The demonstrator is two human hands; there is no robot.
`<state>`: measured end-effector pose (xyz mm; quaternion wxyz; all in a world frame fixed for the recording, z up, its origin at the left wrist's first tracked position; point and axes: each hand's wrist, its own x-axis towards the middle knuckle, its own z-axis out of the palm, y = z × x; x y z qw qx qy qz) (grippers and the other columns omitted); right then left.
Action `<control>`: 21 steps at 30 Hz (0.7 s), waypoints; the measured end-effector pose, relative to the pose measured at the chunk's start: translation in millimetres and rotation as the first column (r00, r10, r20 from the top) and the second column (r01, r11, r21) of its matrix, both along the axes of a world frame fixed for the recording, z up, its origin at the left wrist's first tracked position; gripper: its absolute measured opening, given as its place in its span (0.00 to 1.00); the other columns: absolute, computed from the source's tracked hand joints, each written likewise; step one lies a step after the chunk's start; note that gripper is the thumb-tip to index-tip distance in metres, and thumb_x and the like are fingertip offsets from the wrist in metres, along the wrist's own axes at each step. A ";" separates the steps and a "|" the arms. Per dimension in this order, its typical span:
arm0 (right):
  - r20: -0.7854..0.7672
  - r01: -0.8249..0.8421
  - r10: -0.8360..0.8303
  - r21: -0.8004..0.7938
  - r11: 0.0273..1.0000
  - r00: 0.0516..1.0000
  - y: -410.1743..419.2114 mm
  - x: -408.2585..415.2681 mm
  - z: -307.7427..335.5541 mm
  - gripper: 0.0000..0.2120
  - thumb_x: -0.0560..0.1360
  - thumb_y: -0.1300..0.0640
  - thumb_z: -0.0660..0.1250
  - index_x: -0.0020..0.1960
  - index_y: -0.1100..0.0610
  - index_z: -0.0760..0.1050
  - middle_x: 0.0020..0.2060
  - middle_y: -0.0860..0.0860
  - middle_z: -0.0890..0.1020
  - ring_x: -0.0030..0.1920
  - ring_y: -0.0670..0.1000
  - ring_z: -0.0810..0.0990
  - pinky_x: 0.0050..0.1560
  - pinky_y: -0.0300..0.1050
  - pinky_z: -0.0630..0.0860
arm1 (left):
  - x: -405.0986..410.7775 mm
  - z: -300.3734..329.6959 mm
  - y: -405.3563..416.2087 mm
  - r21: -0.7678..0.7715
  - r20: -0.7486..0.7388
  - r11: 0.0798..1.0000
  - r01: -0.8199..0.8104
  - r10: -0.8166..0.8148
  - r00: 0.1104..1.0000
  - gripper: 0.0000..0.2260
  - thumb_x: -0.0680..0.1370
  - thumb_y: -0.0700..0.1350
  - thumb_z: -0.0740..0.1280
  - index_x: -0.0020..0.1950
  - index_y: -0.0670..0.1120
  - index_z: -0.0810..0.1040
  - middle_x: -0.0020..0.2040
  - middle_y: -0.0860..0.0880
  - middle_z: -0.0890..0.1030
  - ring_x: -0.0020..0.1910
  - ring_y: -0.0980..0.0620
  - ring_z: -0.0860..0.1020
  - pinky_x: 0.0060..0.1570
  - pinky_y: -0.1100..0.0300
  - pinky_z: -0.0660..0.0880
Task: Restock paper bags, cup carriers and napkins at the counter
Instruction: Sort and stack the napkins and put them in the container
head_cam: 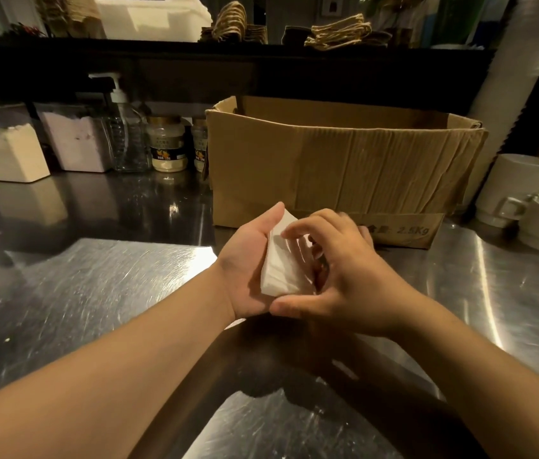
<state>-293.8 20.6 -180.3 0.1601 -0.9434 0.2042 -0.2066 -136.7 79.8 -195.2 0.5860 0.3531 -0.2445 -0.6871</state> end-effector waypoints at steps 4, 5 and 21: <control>-0.059 0.050 -0.061 -0.171 0.984 0.996 5.3 9.1 -6.3 0.42 0.68 0.35 0.76 0.74 0.40 0.58 0.64 0.39 0.63 0.65 0.44 0.60 0.73 0.48 0.55 | 1.6 1.0 0.2 -0.005 0.046 0.999 -0.053 0.053 0.998 0.29 0.81 0.66 0.56 0.62 0.43 0.81 0.52 0.41 0.85 0.49 0.41 0.84 0.52 0.47 0.81; -0.071 0.055 -0.070 -0.194 0.980 0.995 6.7 11.1 -7.6 0.42 0.69 0.36 0.75 0.75 0.41 0.56 0.66 0.40 0.63 0.67 0.45 0.59 0.73 0.48 0.54 | 2.4 1.6 0.6 -0.010 0.054 0.998 -0.063 0.063 0.997 0.29 0.80 0.66 0.57 0.65 0.44 0.79 0.54 0.41 0.84 0.52 0.41 0.84 0.54 0.46 0.80; 0.174 0.071 -0.192 0.535 0.842 0.966 -40.5 -3.2 -23.0 0.09 0.76 0.58 0.74 0.50 0.46 0.81 0.43 0.46 0.85 0.44 0.45 0.84 0.48 0.45 0.82 | 19.3 -12.4 -3.7 -0.205 0.909 0.973 -0.109 0.230 0.348 0.49 0.68 0.45 0.83 0.78 0.65 0.57 0.61 0.59 0.71 0.57 0.55 0.76 0.52 0.68 0.73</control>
